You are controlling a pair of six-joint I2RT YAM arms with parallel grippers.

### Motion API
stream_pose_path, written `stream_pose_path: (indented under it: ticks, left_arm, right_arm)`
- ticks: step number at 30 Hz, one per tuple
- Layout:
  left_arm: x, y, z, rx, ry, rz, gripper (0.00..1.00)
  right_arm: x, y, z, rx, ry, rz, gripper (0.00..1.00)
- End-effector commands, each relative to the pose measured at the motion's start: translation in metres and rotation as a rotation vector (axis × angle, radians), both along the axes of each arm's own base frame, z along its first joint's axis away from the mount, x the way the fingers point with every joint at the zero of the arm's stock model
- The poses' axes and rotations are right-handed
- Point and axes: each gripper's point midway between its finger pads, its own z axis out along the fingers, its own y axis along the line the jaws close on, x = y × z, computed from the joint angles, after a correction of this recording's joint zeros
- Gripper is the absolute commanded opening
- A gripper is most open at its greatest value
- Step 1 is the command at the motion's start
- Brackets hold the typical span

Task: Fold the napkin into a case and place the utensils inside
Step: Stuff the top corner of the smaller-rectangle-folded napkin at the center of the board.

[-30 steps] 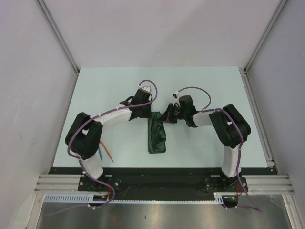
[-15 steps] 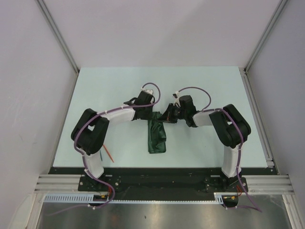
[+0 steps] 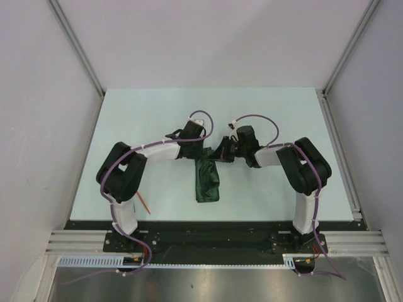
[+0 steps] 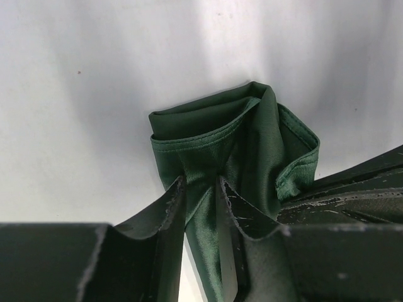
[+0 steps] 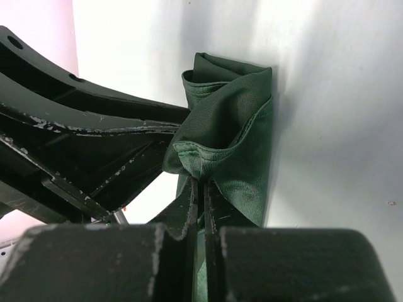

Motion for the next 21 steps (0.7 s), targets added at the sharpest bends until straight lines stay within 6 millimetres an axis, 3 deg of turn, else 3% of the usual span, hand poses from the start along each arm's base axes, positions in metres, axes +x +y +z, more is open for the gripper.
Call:
stream_pose_path:
  ticks: [1, 6, 11, 15, 21]
  left_arm:
    - [0.006, -0.013, 0.010, -0.023, -0.026, -0.010, 0.27]
    - [0.008, -0.012, 0.016, -0.024, -0.040, 0.004, 0.11]
    - [0.014, -0.008, 0.034, -0.046, -0.076, 0.022, 0.08]
    - [0.011, -0.007, 0.042, -0.084, -0.081, 0.028, 0.00]
    - [0.013, -0.008, 0.062, -0.125, -0.125, 0.039, 0.00]
  right_arm:
    - [0.008, 0.008, 0.024, 0.044, -0.058, 0.011, 0.00]
    - [0.007, 0.008, 0.022, 0.024, -0.047, 0.010, 0.00]
    - [0.008, 0.009, 0.021, -0.013, -0.053, 0.018, 0.00]
    - [0.005, 0.011, 0.018, -0.032, -0.039, 0.029, 0.00]
    - [0.004, 0.014, 0.017, -0.041, -0.033, 0.037, 0.00]
